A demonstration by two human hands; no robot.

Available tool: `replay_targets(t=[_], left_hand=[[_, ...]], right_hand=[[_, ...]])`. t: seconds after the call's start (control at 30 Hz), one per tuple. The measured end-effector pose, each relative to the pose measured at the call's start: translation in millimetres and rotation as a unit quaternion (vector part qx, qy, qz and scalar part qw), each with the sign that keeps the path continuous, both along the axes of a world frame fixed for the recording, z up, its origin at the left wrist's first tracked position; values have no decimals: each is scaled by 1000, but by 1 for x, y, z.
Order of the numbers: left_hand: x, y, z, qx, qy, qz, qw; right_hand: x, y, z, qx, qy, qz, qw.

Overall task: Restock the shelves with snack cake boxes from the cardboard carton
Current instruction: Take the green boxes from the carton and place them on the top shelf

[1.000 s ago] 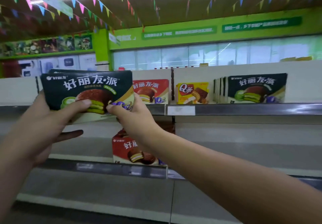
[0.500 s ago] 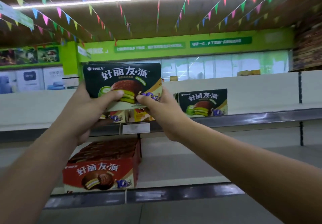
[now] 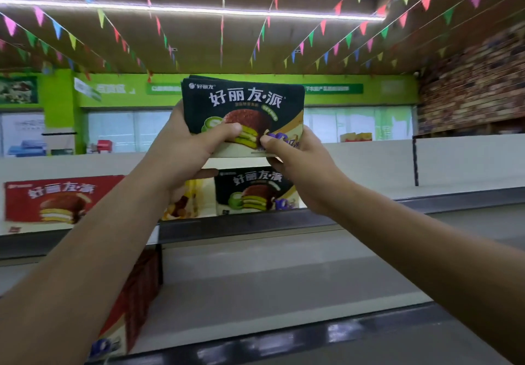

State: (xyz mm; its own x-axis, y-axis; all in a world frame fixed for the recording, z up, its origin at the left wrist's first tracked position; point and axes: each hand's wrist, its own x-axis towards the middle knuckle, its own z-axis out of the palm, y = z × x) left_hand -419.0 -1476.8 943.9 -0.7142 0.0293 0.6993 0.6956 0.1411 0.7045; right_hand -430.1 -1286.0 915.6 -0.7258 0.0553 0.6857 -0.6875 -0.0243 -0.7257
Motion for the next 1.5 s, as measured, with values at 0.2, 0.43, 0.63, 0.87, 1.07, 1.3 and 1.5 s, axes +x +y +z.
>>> replay_targets(t=[0.2, 0.43, 0.63, 0.87, 1.07, 1.3, 1.5], left_hand=[[-15, 73, 17, -3, 22, -22, 1000], [-49, 153, 26, -22, 13, -16, 1000], [-94, 188, 25, -126, -20, 43, 991], [-124, 192, 40, -282, -49, 86, 954], [-142, 197, 42, -437, -82, 138, 885], [-162, 206, 36, -597, -116, 176, 774], [-169, 211, 38, -655, -140, 177, 721]], right_hand=[[2, 68, 17, -26, 18, -13, 999], [-21, 146, 21, -28, 6, -13, 1000], [-51, 200, 11, -21, -58, -30, 998], [-90, 218, -1, 18, -130, -22, 991], [-114, 220, -9, 62, -169, -22, 983], [-123, 226, -19, 113, -234, -39, 965], [-126, 231, -18, 155, -270, -69, 948]])
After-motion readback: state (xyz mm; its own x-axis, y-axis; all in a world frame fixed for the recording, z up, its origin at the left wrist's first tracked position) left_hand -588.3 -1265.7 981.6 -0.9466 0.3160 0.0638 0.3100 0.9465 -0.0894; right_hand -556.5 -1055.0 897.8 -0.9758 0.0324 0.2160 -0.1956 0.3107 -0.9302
